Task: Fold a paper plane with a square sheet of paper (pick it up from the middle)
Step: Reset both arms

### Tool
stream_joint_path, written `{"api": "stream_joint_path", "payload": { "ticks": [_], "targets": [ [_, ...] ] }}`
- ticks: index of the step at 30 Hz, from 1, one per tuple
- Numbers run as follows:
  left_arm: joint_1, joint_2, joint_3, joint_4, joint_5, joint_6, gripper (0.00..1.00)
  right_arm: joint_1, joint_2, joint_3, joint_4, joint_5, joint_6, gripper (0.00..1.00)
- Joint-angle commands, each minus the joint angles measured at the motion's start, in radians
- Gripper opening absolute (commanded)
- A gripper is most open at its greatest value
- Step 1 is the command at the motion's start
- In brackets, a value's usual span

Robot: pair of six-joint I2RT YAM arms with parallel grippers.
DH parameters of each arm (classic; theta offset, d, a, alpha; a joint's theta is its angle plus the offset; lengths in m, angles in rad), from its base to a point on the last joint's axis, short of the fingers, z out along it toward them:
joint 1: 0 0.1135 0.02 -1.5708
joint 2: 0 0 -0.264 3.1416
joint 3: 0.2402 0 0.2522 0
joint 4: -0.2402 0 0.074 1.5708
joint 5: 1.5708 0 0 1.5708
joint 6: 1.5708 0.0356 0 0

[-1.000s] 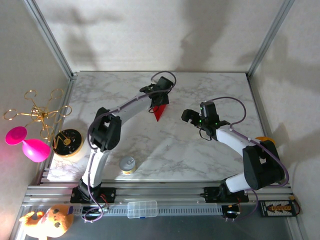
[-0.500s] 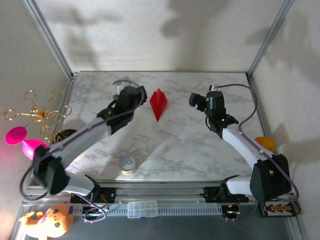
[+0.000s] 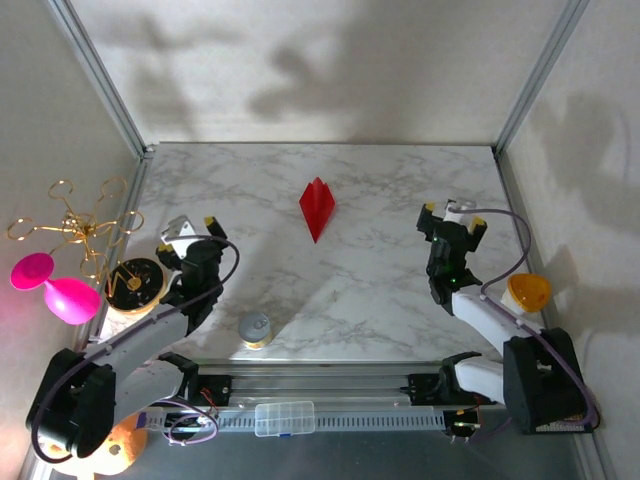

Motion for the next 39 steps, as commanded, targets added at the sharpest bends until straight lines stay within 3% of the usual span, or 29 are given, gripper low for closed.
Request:
{"api": "stream_joint_path", "payload": {
  "ticks": [1, 6, 10, 16, 23, 30, 39],
  "targets": [
    [0.03, 0.042, -0.08, 0.221, 0.05, 0.127, 1.0, -0.067, 0.038, -0.068, 0.149, 0.025, -0.021, 0.99],
    [0.107, 0.121, -0.13, 0.35, 0.196, 0.176, 1.0, -0.136, 0.081, -0.168, 0.317, -0.125, -0.029, 0.99],
    [0.189, 0.162, -0.185, 0.497, 0.413, 0.179, 0.99, -0.201, 0.141, -0.198, 0.457, -0.282, -0.036, 0.99],
    [0.262, 0.185, -0.249, 0.668, 0.581, 0.181, 1.0, -0.237, 0.228, -0.272, 0.632, -0.458, -0.025, 0.99],
    [0.305, 0.273, -0.289, 0.877, 0.656, 0.174, 1.0, -0.239, 0.322, -0.29, 0.756, -0.537, -0.052, 0.99],
    [0.336, 0.486, -0.239, 0.993, 0.707, 0.151, 0.99, -0.24, 0.351, -0.298, 0.794, -0.557, -0.06, 0.99],
    [0.333, 0.496, -0.157, 0.84, 0.674, 0.148, 0.99, -0.238, 0.358, -0.254, 0.721, -0.536, -0.055, 0.99]
  ]
}}
